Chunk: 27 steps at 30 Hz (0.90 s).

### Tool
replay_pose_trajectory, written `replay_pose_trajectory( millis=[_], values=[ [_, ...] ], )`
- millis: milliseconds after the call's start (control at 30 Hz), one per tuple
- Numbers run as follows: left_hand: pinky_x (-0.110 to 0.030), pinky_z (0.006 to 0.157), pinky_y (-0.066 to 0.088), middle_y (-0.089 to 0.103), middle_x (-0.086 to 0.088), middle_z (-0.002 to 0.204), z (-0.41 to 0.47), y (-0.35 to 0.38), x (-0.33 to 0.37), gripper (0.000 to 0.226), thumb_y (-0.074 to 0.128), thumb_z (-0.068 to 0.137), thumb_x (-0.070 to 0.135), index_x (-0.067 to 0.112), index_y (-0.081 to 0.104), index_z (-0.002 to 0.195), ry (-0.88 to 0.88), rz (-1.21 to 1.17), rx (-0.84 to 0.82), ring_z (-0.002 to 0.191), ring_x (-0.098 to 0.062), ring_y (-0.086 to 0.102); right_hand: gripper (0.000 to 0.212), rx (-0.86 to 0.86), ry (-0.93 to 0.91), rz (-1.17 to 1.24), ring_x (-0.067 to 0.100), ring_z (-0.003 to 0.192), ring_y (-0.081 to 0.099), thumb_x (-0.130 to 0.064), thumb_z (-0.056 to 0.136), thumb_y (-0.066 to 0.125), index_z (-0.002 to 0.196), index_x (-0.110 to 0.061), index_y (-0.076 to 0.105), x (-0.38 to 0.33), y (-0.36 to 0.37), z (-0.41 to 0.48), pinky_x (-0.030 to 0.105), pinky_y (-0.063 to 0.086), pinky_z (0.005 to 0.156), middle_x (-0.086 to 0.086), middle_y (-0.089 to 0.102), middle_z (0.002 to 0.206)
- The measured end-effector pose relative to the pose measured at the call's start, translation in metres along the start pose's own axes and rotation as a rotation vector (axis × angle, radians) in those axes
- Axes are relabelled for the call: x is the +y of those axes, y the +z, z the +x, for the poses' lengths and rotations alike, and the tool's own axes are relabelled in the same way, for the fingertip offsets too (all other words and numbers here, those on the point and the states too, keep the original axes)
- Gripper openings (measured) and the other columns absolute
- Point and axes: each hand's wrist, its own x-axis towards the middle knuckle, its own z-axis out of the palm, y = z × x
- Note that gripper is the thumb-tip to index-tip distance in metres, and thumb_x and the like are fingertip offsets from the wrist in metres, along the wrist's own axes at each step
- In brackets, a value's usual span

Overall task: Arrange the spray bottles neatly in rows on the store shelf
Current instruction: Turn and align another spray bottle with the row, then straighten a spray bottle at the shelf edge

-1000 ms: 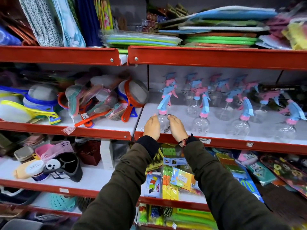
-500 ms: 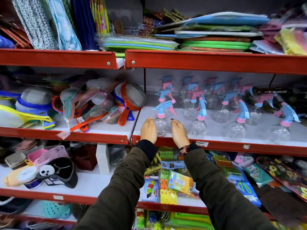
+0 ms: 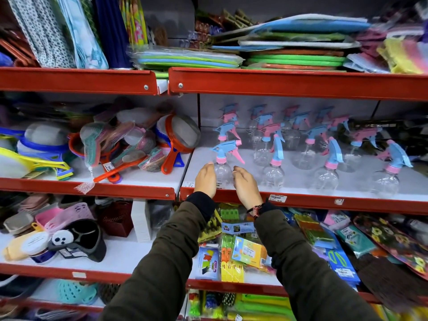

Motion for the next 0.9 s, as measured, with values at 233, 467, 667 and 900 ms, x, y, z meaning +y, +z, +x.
replay_pose_trajectory(
  millis=[233,467,667,900],
  values=[
    [-0.029,0.119,0.017,0.033,-0.002,0.156,-0.039,0.014,-0.008,0.051,0.026,0.1,0.032,0.014,0.035,0.147,0.07,-0.05,0.164,0.145,-0.015,0.028,0.044,0.058,-0.093,-0.003,0.019,0.138,0.044,-0.02,0.101,0.039,0.141,-0.008,0.048,0.009,-0.02,-0.029,0.017,0.027,0.105,0.008,0.05,0.149],
    [-0.016,0.107,0.02,0.039,-0.001,0.152,-0.071,0.032,0.0,0.049,0.028,0.101,0.033,0.015,0.038,0.145,0.174,-0.098,0.304,0.141,-0.013,0.033,0.042,0.101,-0.143,0.045,0.018,0.135,0.048,-0.02,0.1,0.039,0.138,-0.01,0.052,0.005,-0.044,-0.048,0.025,0.033,0.111,0.006,0.054,0.145],
    [-0.024,0.115,0.018,0.037,-0.003,0.154,-0.098,0.081,0.005,0.049,0.025,0.101,0.035,0.016,0.038,0.144,0.148,0.005,0.163,0.143,-0.016,0.03,0.04,0.207,-0.147,0.123,0.011,0.128,0.048,-0.019,0.1,0.041,0.136,-0.013,0.054,0.02,-0.092,-0.062,0.022,0.033,0.106,0.005,0.053,0.144],
    [-0.028,0.119,0.015,0.03,-0.005,0.158,-0.084,0.131,0.025,0.051,0.025,0.101,0.031,0.012,0.031,0.148,0.062,0.069,-0.064,0.146,-0.018,0.026,0.046,0.213,-0.016,0.083,0.019,0.141,0.038,-0.02,0.101,0.035,0.146,-0.009,0.042,0.025,-0.132,-0.026,0.023,0.028,0.113,0.007,0.04,0.155]
  ],
)
